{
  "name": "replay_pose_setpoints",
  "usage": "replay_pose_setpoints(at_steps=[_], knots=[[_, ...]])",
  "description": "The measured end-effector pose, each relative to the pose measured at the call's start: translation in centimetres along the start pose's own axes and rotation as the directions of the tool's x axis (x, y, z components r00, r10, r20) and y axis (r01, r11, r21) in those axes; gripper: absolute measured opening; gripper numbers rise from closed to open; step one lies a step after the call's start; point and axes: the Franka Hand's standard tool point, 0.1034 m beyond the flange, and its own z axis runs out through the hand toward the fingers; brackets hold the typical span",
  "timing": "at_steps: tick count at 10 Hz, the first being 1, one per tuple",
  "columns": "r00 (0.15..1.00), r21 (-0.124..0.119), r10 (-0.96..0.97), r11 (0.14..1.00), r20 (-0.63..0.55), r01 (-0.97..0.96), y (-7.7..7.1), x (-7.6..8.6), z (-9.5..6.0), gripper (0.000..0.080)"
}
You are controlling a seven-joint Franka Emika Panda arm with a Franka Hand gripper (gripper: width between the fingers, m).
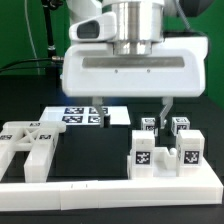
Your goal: Assemble chair
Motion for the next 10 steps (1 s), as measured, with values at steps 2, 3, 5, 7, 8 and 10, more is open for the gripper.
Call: replay_pose_setpoints(at_steps=[2,3,5,7,8,10], knots=[[0.999,0.004,-0.034,0.999,-0.03,0.034,0.6,-0.2,1.3,0.0649],[0.999,0.007,-0.037,0.999,-0.036,0.037,0.2,-0.4,2.1,0.0649],[0.999,-0.002,-0.023,1.0,-0.037,0.023,-0.2,-1.2,3.9,0.0649],[0.999,-0.002,-0.004,1.0,-0.037,0.004,-1.0,-1.6,5.3,0.0649],[0.999,-0.003,-0.004,1.0,-0.032,0.004,-1.1,-1.8,5.6,0.0649],[0.999,-0.011,0.008,1.0,-0.031,-0.009,-0.7,-2.3,6.1,0.0649]])
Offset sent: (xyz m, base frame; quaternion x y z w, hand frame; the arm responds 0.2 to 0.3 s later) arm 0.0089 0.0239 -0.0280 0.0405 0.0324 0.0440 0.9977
